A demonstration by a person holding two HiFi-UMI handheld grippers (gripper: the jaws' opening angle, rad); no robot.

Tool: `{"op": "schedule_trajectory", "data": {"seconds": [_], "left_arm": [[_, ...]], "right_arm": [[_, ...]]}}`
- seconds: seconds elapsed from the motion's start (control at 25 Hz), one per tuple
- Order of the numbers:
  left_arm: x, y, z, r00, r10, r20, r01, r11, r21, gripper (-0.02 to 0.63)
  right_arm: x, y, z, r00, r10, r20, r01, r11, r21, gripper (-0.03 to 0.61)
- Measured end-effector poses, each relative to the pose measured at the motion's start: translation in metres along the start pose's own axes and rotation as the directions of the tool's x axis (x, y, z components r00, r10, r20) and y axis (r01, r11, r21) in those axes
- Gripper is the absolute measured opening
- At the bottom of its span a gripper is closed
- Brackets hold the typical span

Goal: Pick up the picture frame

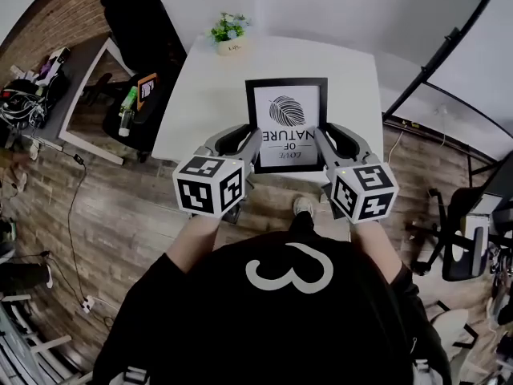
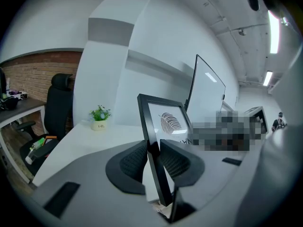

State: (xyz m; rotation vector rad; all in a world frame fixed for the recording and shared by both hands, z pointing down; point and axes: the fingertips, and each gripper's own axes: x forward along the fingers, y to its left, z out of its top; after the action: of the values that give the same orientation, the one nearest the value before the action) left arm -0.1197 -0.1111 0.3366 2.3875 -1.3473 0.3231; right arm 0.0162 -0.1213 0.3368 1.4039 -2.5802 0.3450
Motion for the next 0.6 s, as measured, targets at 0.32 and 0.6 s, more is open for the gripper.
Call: {"op": "schedule_trajectory", "data": {"seconds": [0.32,0.6], "left_arm": [[-0.029,-0.018,0.027,0.996,-0.025,0.084,0.022,0.999,0.043,0.091],[-0.037,-0.03,0.042,0.991,-0.064,0.118,0.055,0.996,0.074,0.091]], "right_arm": [[-0.027,0.013,0.027,0.997,-0.013,0.079,0.013,1.0,-0.007,0.094],[-0.045,0.015,0.043,0.989,-0.054,0.136,0.057,0.998,-0.018,0.091]]}}
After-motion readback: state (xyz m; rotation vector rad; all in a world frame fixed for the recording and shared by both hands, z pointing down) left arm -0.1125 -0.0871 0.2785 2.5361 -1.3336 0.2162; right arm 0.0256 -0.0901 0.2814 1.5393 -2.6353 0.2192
